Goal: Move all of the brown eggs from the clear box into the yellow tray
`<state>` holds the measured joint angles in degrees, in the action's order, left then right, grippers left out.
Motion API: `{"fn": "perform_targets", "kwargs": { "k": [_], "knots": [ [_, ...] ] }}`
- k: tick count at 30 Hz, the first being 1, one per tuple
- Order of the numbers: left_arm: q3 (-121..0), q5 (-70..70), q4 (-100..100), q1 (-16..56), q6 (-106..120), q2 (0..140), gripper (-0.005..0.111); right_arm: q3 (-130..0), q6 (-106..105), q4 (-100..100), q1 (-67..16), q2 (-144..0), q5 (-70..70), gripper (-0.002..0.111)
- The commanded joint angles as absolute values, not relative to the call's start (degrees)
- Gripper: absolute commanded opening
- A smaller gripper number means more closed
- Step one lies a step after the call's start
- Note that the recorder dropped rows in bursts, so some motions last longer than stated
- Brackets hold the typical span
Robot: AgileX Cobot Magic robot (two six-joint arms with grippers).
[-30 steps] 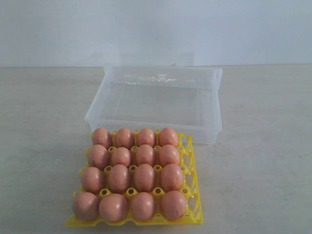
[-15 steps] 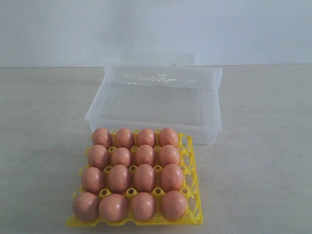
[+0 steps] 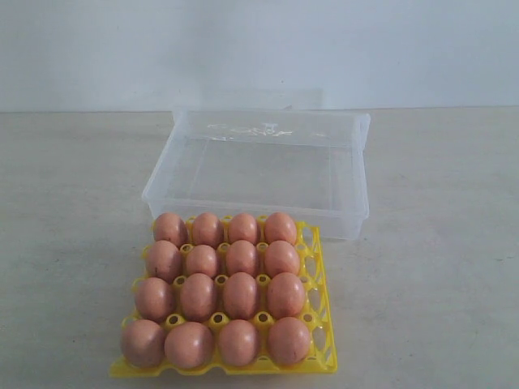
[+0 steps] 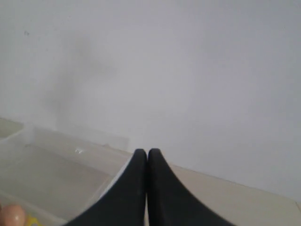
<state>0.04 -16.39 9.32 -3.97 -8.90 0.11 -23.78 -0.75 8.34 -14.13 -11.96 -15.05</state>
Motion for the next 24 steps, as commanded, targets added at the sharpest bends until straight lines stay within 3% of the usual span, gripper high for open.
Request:
{"fn": "perform_targets", "kwargs": {
  "k": [1, 5, 6, 10, 24],
  "knots": [
    [0.0, -16.3, 9.5, -3.5, -9.2, 0.0, 0.022, -15.9, -17.4, -5.5, -13.7, -10.5, -9.1, 0.0],
    [0.0, -16.3, 9.5, -3.5, -9.2, 0.0, 0.022, 0.0, -8.8, -5.8, -8.2, -0.3, 6.0, 0.0],
    [0.0, -16.3, 9.5, -3.5, -9.2, 0.0, 0.022, 0.0, -3.9, -5.8, -4.0, 0.0, -5.9, 0.0],
    [0.0, -16.3, 10.0, -3.5, -9.2, 0.0, 0.022, 0.0, 8.4, 0.8, 0.3, 0.0, -20.8, 0.0],
    [0.0, -16.3, 10.1, -3.5, -9.2, 0.0, 0.022, 0.0, 9.6, 3.3, 8.9, 0.0, -22.1, 0.0]
  ]
}}
